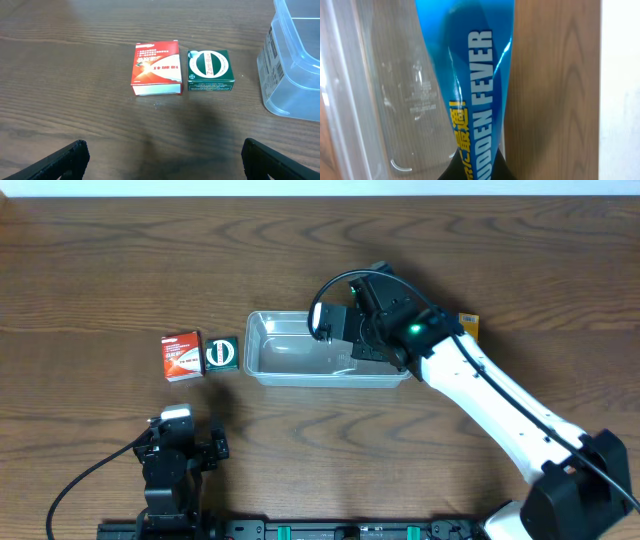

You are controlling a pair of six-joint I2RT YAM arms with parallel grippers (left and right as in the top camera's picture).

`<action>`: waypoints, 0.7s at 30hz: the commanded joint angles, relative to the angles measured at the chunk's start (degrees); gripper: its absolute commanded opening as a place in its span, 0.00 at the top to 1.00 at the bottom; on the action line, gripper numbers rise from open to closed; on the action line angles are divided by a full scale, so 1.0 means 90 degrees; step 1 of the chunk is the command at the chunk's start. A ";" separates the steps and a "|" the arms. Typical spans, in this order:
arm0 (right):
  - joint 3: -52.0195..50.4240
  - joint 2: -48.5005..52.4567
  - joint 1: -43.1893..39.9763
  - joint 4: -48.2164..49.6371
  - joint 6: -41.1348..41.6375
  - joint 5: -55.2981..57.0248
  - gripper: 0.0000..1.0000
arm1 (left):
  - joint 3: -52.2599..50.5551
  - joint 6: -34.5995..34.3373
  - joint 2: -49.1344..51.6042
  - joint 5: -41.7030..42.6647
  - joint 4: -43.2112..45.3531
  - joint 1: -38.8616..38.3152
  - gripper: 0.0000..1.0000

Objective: Pack container
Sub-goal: 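Carry the blue box left and lower it into the clear container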

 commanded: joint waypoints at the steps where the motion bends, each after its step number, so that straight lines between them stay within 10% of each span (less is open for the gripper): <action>1: 0.0080 0.0206 0.0112 -0.0019 -0.0267 0.0243 0.99 | -0.0095 -0.0058 -0.0041 -0.0010 0.0029 0.0027 0.02; 10: 0.0080 0.0471 0.0153 0.0000 -0.0335 0.0763 0.91 | -0.0095 -0.0058 -0.0041 -0.0010 0.0029 0.0027 0.02; 15: 0.0080 0.0478 0.0163 0.0068 -0.0333 0.0770 0.63 | -0.0095 -0.0058 -0.0041 -0.0010 0.0029 0.0027 0.02; 17: 0.0083 0.0476 0.0187 0.0143 -0.0333 0.0891 0.20 | -0.0095 -0.0058 -0.0041 -0.0010 0.0027 0.0027 0.02; 21: 0.0083 0.0408 0.0282 0.0306 -0.0328 0.1302 0.18 | -0.0095 -0.0058 -0.0041 -0.0010 0.0027 0.0027 0.02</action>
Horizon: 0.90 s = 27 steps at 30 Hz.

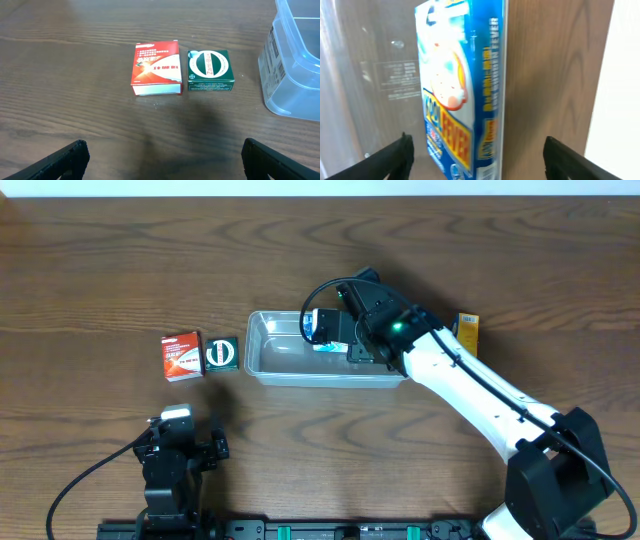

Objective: Pack container
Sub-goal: 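Carry the blue box left and lower it into the clear container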

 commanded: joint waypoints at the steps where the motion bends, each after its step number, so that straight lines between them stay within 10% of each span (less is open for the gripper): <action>1: 0.0083 -0.0078 0.0168 0.0109 0.0022 0.0464 0.19 | -0.0095 -0.0058 -0.0041 -0.0010 0.0027 0.0027 0.02; 8: 0.0083 -0.0457 0.0350 0.0194 0.0554 0.0525 0.22 | -0.0095 -0.0058 -0.0041 -0.0010 0.0029 0.0027 0.02; 14: 0.0083 -0.0515 0.0284 0.0265 0.2108 0.0522 0.48 | -0.0095 -0.0058 -0.0041 -0.0010 0.0029 0.0027 0.02; 19: 0.0083 -0.0464 0.0044 0.0571 0.3371 0.0401 0.94 | -0.0095 -0.0058 -0.0041 -0.0010 0.0027 0.0027 0.02; 27: 0.0080 -0.0134 -0.0427 0.0648 0.3682 -0.0527 0.99 | -0.0095 -0.0058 -0.0041 -0.0010 0.0029 0.0027 0.02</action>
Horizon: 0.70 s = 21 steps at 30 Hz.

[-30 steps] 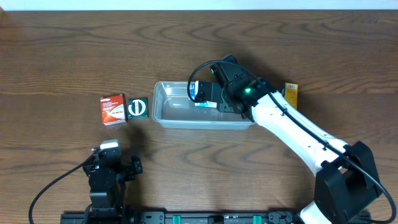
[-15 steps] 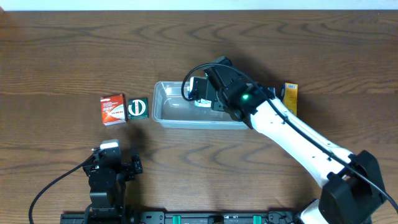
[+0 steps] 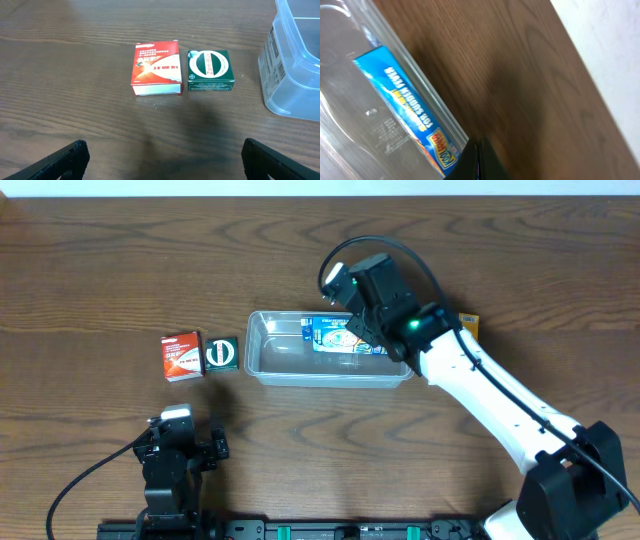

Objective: Pack container
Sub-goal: 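Carry the blue box left and lower it into the clear container, then lay the blue box flat in the container and open the right gripper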

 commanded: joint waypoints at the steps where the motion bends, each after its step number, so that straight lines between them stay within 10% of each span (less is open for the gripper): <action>1: 0.0080 0.0267 -0.0155 0.0005 0.0452 -0.0522 0.99 | -0.0095 -0.0058 -0.0041 -0.0010 0.0029 0.0027 0.02; 21: 0.0080 0.0622 -0.0022 -0.0678 0.0481 -0.1209 0.99 | -0.0095 -0.0058 -0.0041 -0.0010 0.0027 0.0027 0.02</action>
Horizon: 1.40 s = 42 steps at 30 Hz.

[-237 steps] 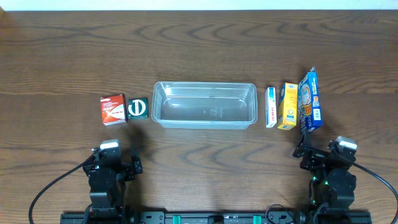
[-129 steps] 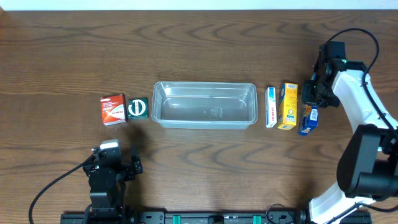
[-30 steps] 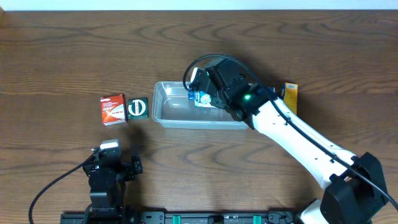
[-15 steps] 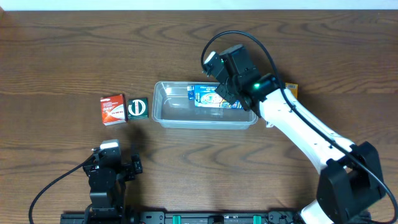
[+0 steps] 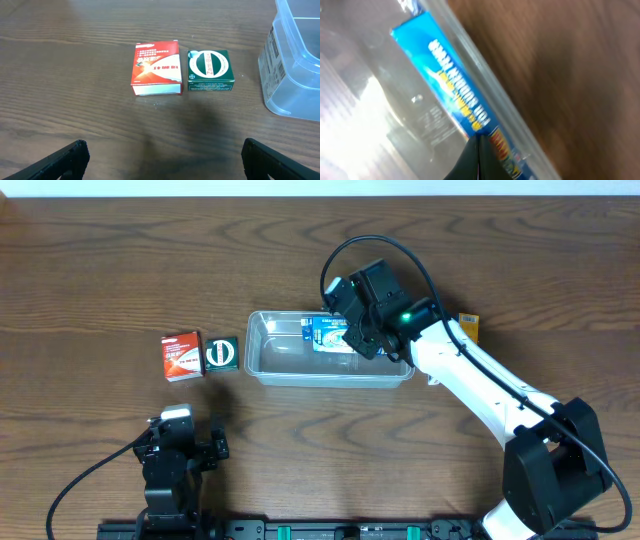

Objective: Pack container
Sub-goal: 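Lay the blue box flat in the container and open the right gripper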

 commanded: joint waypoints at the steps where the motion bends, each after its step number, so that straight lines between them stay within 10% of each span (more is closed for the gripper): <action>1: 0.0080 0.0075 0.0131 -0.0187 0.0087 -0.0068 0.99 | -0.0095 -0.0058 -0.0041 -0.0007 0.0029 0.0027 0.02; 15: 0.0080 -0.0202 0.0597 0.0330 0.0719 0.1389 0.99 | -0.0095 -0.0058 -0.0041 -0.0007 0.0027 0.0027 0.02; 42: 0.0080 0.0316 -0.0010 0.0036 0.0874 0.0075 0.99 | -0.0095 -0.0058 -0.0041 -0.0007 0.0027 0.0027 0.02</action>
